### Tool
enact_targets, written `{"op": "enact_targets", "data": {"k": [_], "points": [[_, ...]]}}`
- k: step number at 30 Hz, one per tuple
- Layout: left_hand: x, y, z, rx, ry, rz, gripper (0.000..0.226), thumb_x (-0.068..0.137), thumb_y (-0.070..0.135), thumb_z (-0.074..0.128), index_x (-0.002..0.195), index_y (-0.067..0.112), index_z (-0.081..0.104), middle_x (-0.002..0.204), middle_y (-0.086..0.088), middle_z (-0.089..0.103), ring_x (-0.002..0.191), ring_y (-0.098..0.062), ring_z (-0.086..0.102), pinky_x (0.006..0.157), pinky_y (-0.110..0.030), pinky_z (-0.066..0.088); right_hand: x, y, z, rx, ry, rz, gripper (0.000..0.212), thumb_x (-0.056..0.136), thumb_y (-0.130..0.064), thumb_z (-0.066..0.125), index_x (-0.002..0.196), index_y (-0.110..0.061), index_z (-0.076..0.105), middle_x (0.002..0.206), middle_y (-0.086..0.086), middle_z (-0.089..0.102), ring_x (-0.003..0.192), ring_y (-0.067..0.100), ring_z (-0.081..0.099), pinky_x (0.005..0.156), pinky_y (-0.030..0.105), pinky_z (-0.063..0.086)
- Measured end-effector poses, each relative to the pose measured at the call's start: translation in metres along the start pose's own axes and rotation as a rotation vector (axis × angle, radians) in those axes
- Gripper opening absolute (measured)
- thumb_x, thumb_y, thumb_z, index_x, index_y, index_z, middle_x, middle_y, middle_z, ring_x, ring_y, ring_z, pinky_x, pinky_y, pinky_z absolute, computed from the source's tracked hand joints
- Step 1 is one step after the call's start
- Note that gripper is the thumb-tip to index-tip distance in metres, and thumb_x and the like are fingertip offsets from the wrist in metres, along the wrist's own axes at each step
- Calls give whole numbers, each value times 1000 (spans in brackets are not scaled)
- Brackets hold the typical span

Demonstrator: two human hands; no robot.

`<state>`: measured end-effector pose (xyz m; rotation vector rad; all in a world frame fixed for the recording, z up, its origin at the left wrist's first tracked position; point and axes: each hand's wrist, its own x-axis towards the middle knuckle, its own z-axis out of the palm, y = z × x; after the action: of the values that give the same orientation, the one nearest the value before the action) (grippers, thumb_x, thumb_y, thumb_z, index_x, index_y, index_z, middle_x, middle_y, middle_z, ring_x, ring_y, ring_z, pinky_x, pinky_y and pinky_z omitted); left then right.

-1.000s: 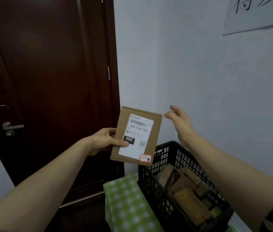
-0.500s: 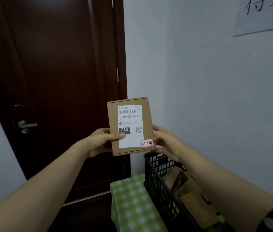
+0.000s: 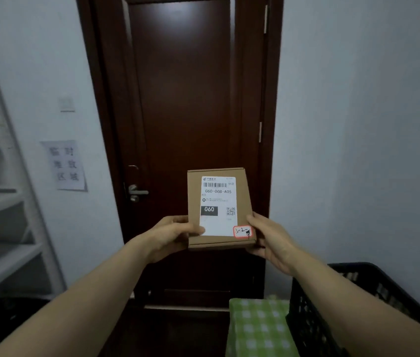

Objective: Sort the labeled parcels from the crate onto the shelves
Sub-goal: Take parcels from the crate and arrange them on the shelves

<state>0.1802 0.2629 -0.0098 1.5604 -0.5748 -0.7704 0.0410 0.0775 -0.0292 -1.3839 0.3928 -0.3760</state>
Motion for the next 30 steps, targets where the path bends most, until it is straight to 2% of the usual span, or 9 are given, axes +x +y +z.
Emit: {"op": "enact_targets", "data": {"k": [4,8,10,14,17,20,24,28,30], "points": [[-17,1,-48,-19,60,21,41,77,2,72,116,9,61,107,-7,72,104,-22,66,91,-34,52,23,5,47,11,-77,-34,16,96,-25,52,101,-36,63,92,-6,75,100,16,63,94,38,46],[-33,8,-117,9,157,78,51,77,9,75,125,19,60,108,2,72,104,-18,65,100,-42,48,52,-4,117,-18,-147,-95,28,94,-22,56,119,-35,56,99,-5,74,97,14,66,80,31,50],[-43,15,-162,28,219,106,52,78,15,75,125,28,59,106,7,72,98,-13,64,105,-46,41,68,-11,166,8,-178,-117,31,92,-18,58,119,-34,56,97,-5,74,90,13,67,74,30,50],[-67,31,-258,9,337,172,53,82,13,71,128,32,56,100,9,72,85,-10,62,93,-33,46,107,-14,275,67,-269,-121,25,93,-16,57,112,-31,61,95,-5,74,84,12,65,69,28,46],[-86,40,-334,8,441,193,64,77,11,75,131,37,52,103,6,73,91,-12,65,93,-30,45,134,-13,356,113,-355,-129,22,93,-16,56,109,-29,64,90,-8,74,81,10,64,68,27,45],[-103,44,-398,0,536,207,74,73,11,80,136,33,49,106,5,73,100,-16,66,103,-37,43,158,-10,428,160,-446,-118,23,93,-16,56,110,-28,65,91,-7,75,85,11,64,77,29,46],[-121,51,-463,-3,659,231,70,74,5,78,135,28,51,104,-1,73,87,-16,69,87,-32,52,186,-6,507,194,-559,-86,24,93,-18,56,115,-26,65,95,-3,75,86,14,63,75,29,44],[-122,57,-518,32,770,238,74,71,7,80,135,28,50,101,-1,74,87,-16,70,89,-35,51,221,-3,567,199,-645,-71,23,94,-17,56,114,-25,64,97,-1,74,85,15,64,73,30,46],[-115,59,-541,33,818,238,74,71,7,80,135,28,51,101,-2,74,94,-20,69,95,-39,49,243,-4,593,200,-686,-67,22,93,-17,57,113,-24,65,96,0,75,86,15,64,75,30,47]]}}
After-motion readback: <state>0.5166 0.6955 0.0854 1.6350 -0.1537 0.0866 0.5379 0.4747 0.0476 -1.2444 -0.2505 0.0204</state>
